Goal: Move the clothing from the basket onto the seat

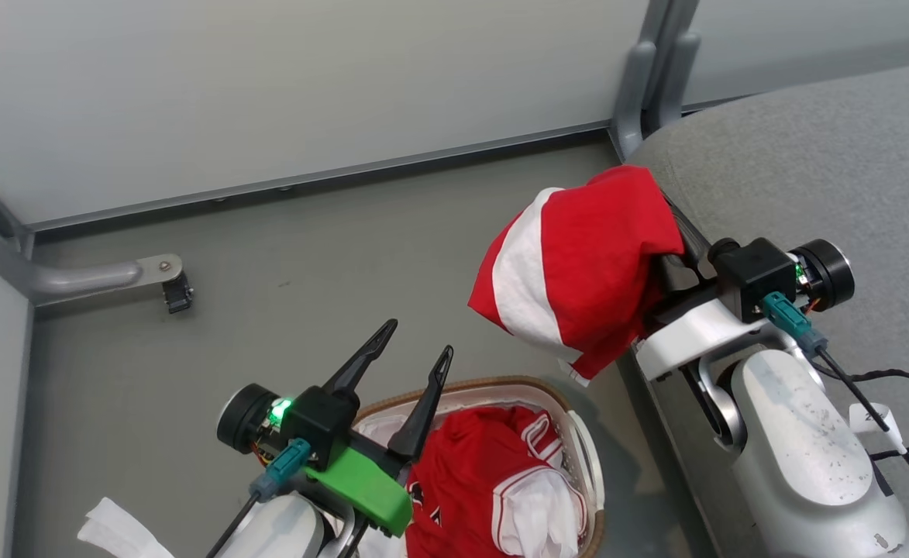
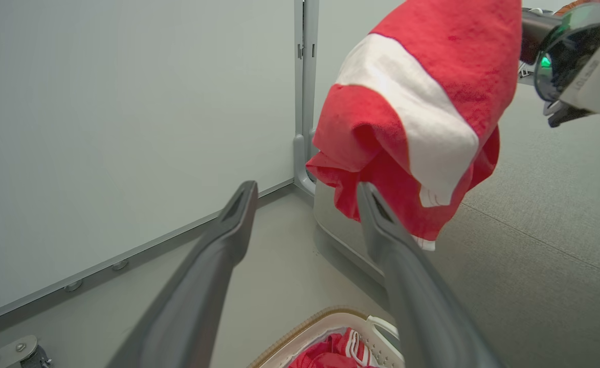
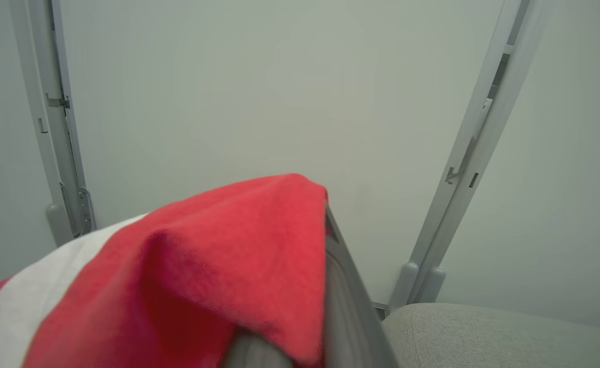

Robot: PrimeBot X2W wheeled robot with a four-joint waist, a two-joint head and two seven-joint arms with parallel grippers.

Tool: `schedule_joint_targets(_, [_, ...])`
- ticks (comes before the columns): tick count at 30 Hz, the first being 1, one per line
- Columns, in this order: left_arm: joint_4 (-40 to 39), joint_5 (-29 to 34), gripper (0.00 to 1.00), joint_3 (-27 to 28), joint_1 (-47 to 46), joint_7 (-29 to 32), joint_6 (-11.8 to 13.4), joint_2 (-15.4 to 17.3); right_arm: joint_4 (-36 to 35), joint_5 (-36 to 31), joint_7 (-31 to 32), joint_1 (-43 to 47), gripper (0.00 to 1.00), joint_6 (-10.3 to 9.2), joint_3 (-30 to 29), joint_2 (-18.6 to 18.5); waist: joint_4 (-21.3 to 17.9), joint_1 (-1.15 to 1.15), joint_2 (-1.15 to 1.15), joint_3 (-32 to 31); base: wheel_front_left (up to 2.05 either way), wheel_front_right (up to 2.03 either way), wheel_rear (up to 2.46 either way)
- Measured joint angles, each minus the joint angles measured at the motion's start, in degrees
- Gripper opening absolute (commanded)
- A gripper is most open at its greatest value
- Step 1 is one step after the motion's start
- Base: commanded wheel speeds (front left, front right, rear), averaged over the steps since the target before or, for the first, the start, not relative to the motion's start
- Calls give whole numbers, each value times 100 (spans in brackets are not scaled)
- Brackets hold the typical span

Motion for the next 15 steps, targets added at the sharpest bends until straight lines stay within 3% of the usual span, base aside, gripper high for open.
schedule_joint_targets(15, [3, 236, 100, 9, -603, -3, -26, 179, -191, -47, 0, -25, 0, 1, -465, 135, -1469, 0, 0, 699, 0, 0, 0])
